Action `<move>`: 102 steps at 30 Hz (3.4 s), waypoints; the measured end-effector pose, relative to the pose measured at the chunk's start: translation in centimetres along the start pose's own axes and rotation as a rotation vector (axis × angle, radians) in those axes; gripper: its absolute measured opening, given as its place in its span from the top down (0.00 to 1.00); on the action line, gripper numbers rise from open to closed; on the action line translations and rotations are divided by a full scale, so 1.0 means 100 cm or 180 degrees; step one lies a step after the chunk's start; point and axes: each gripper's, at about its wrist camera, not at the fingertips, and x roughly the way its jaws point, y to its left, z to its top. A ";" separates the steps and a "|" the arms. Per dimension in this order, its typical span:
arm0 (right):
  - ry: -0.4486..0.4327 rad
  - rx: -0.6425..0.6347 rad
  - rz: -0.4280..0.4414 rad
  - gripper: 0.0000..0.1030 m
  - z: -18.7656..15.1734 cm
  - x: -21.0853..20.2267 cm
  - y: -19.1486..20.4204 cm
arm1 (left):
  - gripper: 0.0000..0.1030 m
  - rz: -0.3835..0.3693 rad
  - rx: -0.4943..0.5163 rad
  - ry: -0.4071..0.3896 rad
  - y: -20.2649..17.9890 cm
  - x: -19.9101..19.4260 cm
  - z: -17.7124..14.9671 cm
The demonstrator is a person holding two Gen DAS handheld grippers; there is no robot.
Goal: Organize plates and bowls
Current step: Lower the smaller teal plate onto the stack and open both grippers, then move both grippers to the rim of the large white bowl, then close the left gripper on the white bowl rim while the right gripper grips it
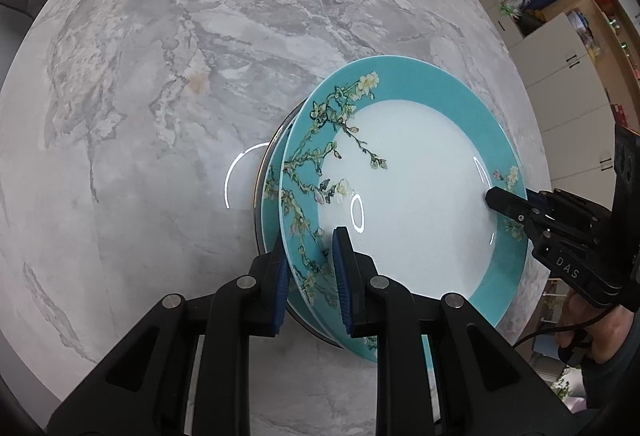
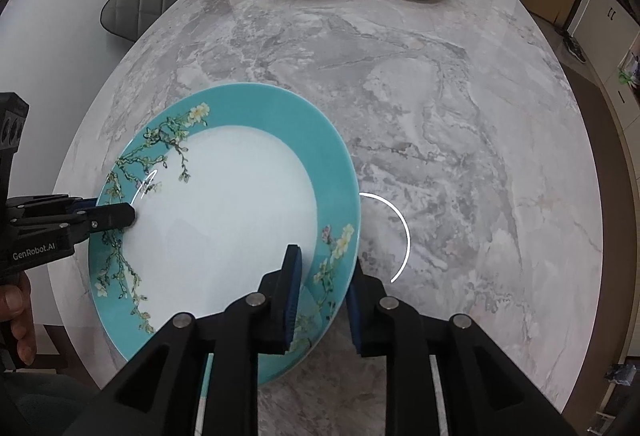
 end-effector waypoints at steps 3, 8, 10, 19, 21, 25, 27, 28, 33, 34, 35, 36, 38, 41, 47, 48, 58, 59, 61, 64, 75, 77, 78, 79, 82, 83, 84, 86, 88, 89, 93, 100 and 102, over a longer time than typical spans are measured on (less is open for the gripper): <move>0.0023 0.0035 -0.0006 0.77 -0.003 0.003 0.000 | 0.82 0.0000 0.0003 -0.0011 0.000 0.001 -0.001; 0.0023 0.0009 -0.0033 0.75 -0.003 0.003 0.001 | 0.81 -0.0002 0.0000 -0.0016 -0.001 0.001 -0.002; 0.0028 -0.0001 -0.0059 0.74 -0.003 0.003 0.002 | 0.80 -0.0017 -0.0024 -0.0017 0.000 0.000 -0.003; 0.0018 -0.0143 -0.0269 0.71 -0.001 0.003 0.012 | 0.42 -0.0095 0.0040 -0.0058 -0.012 -0.001 -0.008; 0.0015 -0.0162 -0.0315 0.71 -0.001 0.003 0.014 | 0.32 -0.0030 0.0073 -0.0055 -0.016 0.000 -0.007; -0.0019 -0.0160 -0.0383 0.63 -0.003 0.001 0.017 | 0.31 0.0010 -0.0041 -0.0026 -0.010 0.001 -0.007; -0.0056 -0.0135 -0.0388 0.38 -0.002 -0.001 0.016 | 0.31 -0.0012 -0.0109 -0.0052 -0.006 -0.002 -0.007; -0.0073 -0.0122 -0.0403 0.35 -0.002 -0.002 0.015 | 0.31 -0.0017 -0.0137 -0.0068 -0.004 -0.004 -0.006; -0.0074 -0.0006 -0.0396 0.21 0.000 -0.007 0.009 | 0.26 -0.0103 -0.0280 -0.0123 0.006 -0.017 -0.004; -0.0092 0.0026 -0.0398 0.18 0.000 -0.011 0.006 | 0.19 -0.0130 -0.0341 -0.0125 0.010 -0.022 -0.004; -0.0128 0.0058 -0.0392 0.15 0.001 -0.017 0.003 | 0.14 -0.0153 -0.0387 -0.0139 0.013 -0.026 -0.002; -0.0180 0.0086 -0.0362 0.11 0.002 -0.024 0.000 | 0.04 -0.0198 -0.0446 -0.0188 0.018 -0.031 0.001; -0.0252 0.0137 -0.0241 0.00 0.009 -0.038 -0.008 | 0.00 -0.0170 -0.0499 -0.0281 0.026 -0.043 0.011; -0.0204 0.0190 0.0015 0.00 0.031 -0.048 -0.021 | 0.00 -0.0074 -0.0411 -0.0544 0.028 -0.066 0.037; -0.0124 0.0317 0.0402 0.00 0.104 -0.068 -0.040 | 0.00 -0.0012 -0.0216 -0.0790 0.019 -0.098 0.109; -0.0117 0.0296 0.0432 0.00 0.121 -0.070 -0.042 | 0.00 -0.0038 -0.0245 -0.0718 0.020 -0.095 0.123; -0.0468 -0.0313 0.0491 0.05 0.316 -0.069 -0.056 | 0.00 0.0106 -0.0596 -0.0688 0.031 -0.057 0.269; -0.0425 -0.0354 0.0503 0.08 0.333 -0.060 -0.057 | 0.00 0.0124 -0.0596 -0.0692 0.031 -0.052 0.280; -0.0365 -0.0429 0.0517 0.13 0.363 -0.041 -0.058 | 0.00 0.0168 -0.0602 -0.0677 0.031 -0.039 0.303; -0.0212 -0.0548 0.0481 0.15 0.397 -0.009 -0.057 | 0.00 0.0219 -0.0628 -0.0623 0.032 -0.018 0.332; 0.0351 -0.0808 0.0372 0.35 0.438 0.102 -0.048 | 0.05 0.0291 -0.0814 -0.0386 0.046 0.057 0.381; 0.0420 -0.0910 0.0270 0.35 0.441 0.115 -0.043 | 0.11 0.0247 -0.0816 -0.0354 0.048 0.066 0.386; 0.0464 -0.0944 0.0233 0.36 0.442 0.120 -0.040 | 0.17 0.0249 -0.0811 -0.0333 0.048 0.070 0.387; 0.0501 -0.0966 0.0205 0.36 0.441 0.125 -0.039 | 0.25 0.0252 -0.0802 -0.0306 0.048 0.074 0.388; 0.0592 -0.0982 0.0187 0.43 0.439 0.137 -0.038 | 0.58 0.0175 -0.0765 -0.0228 0.046 0.089 0.394; 0.0626 -0.0984 0.0174 0.49 0.437 0.141 -0.038 | 0.62 0.0139 -0.0757 -0.0225 0.045 0.092 0.396; 0.0659 -0.0990 0.0161 0.59 0.436 0.144 -0.039 | 0.66 0.0115 -0.0748 -0.0226 0.044 0.095 0.397; 0.0694 -0.0996 0.0157 0.74 0.432 0.148 -0.041 | 0.73 0.0064 -0.0727 -0.0209 0.042 0.100 0.401; 0.0683 -0.1015 0.0089 0.82 0.429 0.148 -0.042 | 0.85 0.0022 -0.0694 -0.0185 0.038 0.105 0.405; 0.0689 -0.1004 0.0080 0.85 0.428 0.148 -0.043 | 0.85 0.0073 -0.0675 -0.0190 0.035 0.106 0.406; 0.0683 -0.0910 0.0119 0.86 0.426 0.146 -0.046 | 0.88 0.0032 -0.0724 -0.0182 0.035 0.109 0.407; 0.0503 -0.0873 0.0168 0.85 0.422 0.110 -0.039 | 0.88 0.0027 -0.0605 -0.0190 0.029 0.083 0.396; 0.0442 -0.0901 0.0187 0.86 0.416 0.092 -0.034 | 0.88 -0.0012 -0.0562 -0.0224 0.026 0.070 0.388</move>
